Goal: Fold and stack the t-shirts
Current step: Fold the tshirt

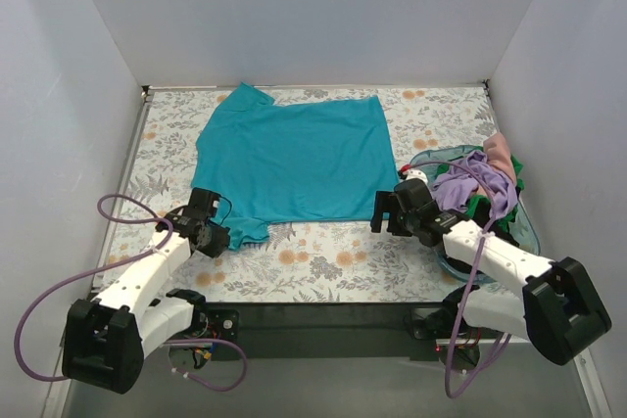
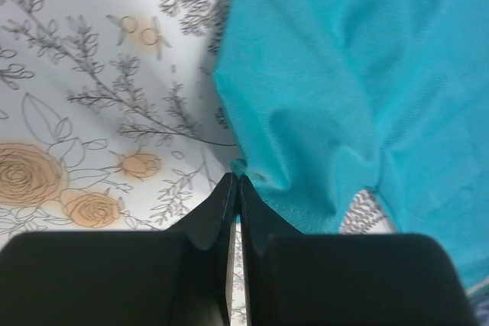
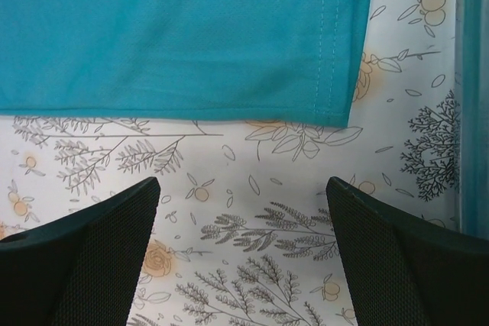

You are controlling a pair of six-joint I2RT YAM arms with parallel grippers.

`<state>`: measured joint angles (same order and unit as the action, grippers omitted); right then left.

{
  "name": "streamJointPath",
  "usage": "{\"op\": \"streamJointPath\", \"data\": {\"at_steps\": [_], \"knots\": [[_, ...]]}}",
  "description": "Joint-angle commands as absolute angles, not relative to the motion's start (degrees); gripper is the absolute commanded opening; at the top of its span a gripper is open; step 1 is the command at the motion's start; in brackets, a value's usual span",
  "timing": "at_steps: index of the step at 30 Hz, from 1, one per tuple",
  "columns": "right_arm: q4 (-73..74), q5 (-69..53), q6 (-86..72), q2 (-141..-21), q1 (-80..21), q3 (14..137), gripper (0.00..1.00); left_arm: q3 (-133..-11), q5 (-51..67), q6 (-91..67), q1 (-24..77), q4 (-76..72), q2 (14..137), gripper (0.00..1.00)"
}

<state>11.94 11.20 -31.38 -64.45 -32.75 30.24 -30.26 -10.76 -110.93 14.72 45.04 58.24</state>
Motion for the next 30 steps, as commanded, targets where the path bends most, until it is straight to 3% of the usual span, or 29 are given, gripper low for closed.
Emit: {"op": "streamJointPath", "data": {"at_steps": [1, 14, 17, 21, 30], "knots": [[10.73, 17.30, -32.60, -68.27, -32.52, 33.57, 0.96, -33.65, -12.40, -109.51, 14.77, 43.07, 56.86, 0.00], [5.01, 24.79, -38.23, -77.87, -32.43, 34.28, 0.81, -37.97, -13.01, -107.14, 14.76, 43.24, 58.45, 0.00], [3.17, 23.64, -37.36, -78.31, -32.43, 34.10, 0.66, -38.85, -12.92, -106.70, 14.76, 42.89, 58.36, 0.00], [1.94, 23.99, -35.86, -78.49, -32.43, 34.36, 0.35, -40.34, -12.48, -106.26, 14.85, 41.75, 58.45, 0.00], [1.93, 23.12, -32.18, -78.14, -32.34, 39.02, 0.11, -45.87, -12.48, -104.85, 14.68, 39.20, 61.08, 0.00]]}}
